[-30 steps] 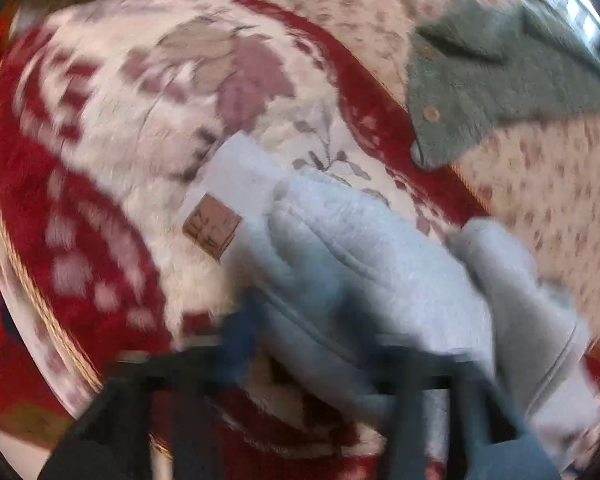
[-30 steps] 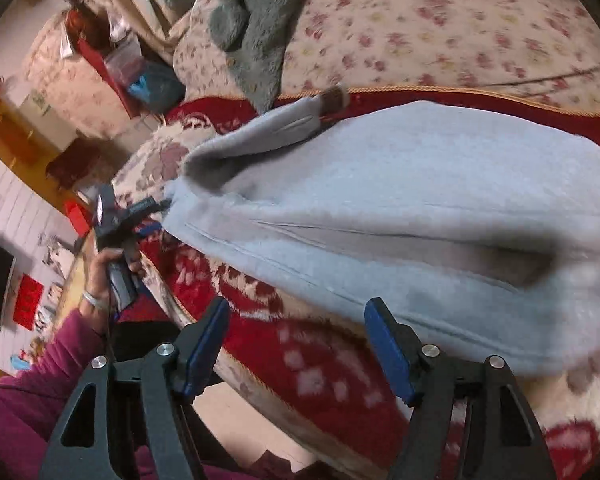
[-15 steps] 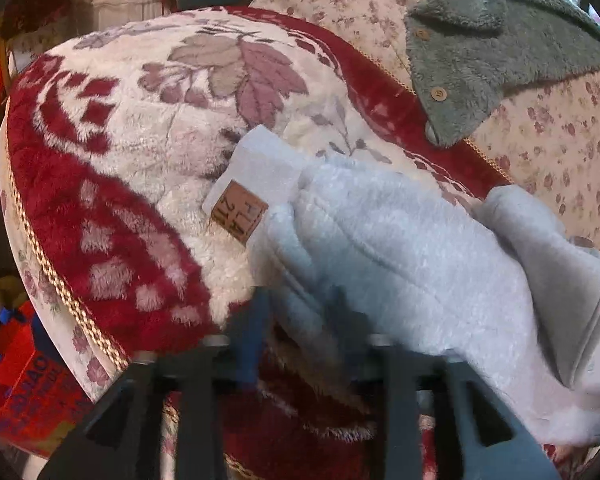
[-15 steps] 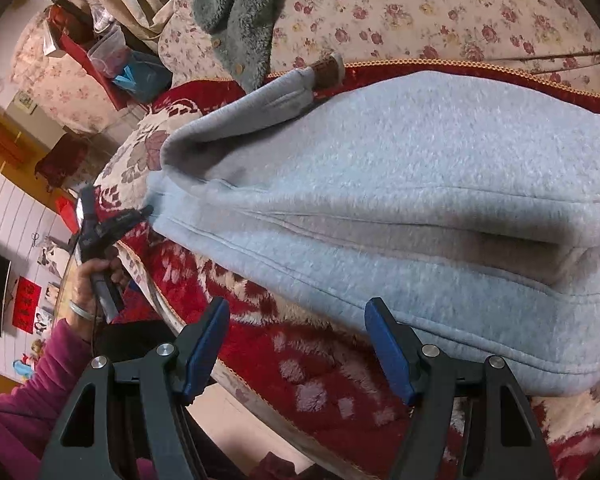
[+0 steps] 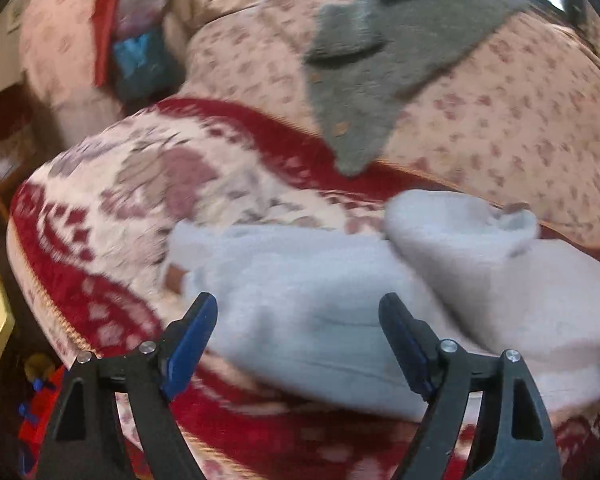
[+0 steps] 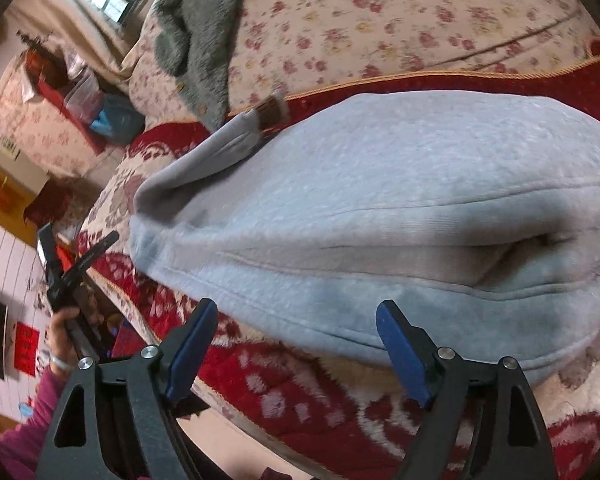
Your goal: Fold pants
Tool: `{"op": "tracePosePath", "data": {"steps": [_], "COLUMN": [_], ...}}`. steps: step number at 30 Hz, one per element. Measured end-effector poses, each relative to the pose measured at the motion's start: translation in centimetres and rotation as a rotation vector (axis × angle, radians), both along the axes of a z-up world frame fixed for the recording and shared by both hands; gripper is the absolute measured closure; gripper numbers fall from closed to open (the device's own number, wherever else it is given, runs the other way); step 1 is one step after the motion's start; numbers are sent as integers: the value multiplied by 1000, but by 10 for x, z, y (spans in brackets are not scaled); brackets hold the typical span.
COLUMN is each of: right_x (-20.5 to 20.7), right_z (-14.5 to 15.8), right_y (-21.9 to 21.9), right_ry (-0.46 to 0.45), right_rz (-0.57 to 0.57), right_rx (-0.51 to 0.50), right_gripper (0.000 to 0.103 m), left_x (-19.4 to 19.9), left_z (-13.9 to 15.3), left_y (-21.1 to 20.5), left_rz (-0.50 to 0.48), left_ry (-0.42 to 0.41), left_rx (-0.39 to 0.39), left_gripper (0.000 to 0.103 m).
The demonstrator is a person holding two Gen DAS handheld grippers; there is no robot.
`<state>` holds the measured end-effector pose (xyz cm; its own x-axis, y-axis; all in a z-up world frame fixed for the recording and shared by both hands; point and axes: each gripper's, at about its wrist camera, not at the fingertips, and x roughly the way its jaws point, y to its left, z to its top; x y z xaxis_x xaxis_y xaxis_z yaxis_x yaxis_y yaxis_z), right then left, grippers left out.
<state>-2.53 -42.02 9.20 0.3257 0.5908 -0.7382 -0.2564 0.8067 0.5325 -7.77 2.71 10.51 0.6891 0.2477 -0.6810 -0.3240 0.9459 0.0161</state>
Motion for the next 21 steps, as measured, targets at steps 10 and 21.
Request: {"op": "tracePosePath", "data": {"steps": [10,21], "right_x": [1,6], "right_z": [5,-5], "right_y": [-42,-79], "right_ry": [-5,29], "right_rz": [-110,-221], "right_rx": [-10,58], "right_gripper": [13,13], "left_x": [28,52], "left_z": [14,11], "left_y": [-68,-110], "left_rz": [-145,-222], "left_ry": [-30,-1], "left_rx": [24,70], "left_gripper": [21,21]}}
